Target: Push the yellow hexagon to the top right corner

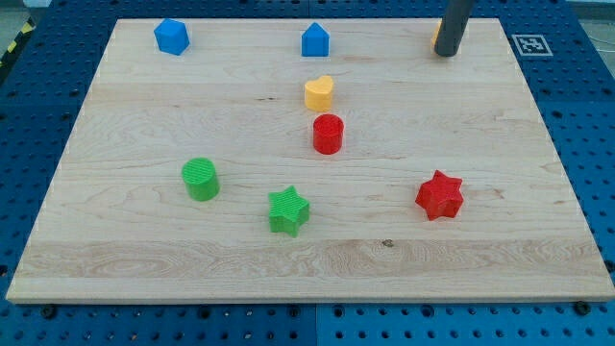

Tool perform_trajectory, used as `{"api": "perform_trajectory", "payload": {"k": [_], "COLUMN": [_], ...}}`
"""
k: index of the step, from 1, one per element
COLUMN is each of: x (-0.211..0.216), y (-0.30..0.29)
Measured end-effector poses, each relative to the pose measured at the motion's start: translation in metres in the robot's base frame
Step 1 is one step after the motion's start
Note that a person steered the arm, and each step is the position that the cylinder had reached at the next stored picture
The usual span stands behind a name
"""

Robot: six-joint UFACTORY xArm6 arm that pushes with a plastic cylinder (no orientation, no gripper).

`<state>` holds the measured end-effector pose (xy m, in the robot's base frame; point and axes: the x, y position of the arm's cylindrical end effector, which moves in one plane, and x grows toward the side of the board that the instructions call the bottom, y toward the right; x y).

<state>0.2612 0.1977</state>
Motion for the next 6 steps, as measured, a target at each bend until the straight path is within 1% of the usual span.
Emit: {"api": "perform_trajectory", "payload": {"k": [1, 2, 3, 4, 5, 6], "x": [-0.003, -0.005, -0.031, -0.041, -0.040, -0.038], "y": [-0.003, -0.024, -0.031, -0.013, 0.011, 0.011]}}
